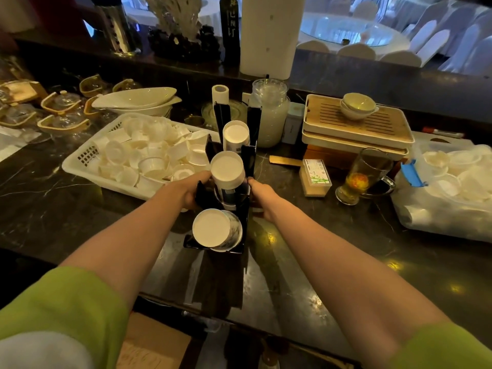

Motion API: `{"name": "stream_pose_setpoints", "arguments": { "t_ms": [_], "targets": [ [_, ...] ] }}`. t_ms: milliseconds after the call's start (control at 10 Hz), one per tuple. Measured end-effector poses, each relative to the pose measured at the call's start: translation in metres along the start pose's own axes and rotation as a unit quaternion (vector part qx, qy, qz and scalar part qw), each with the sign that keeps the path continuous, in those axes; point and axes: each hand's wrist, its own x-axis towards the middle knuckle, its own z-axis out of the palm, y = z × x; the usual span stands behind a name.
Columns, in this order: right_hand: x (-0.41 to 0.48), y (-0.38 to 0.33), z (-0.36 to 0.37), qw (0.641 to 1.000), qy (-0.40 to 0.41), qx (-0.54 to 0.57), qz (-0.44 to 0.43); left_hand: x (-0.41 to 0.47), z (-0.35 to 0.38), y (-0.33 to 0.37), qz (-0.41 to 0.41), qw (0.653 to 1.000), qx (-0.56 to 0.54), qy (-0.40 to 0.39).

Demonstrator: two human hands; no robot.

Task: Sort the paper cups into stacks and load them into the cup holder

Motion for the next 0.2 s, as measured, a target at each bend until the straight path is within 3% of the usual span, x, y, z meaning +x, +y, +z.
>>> {"name": "stream_pose_setpoints", "arguments": {
  "t_ms": [200],
  "targets": [
    [-0.012, 0.012, -0.009, 0.999, -0.003, 0.017, -0.036, -0.016, 0.001, -0.006, 0.062, 0.996, -0.051, 0.032]
  ]
}}
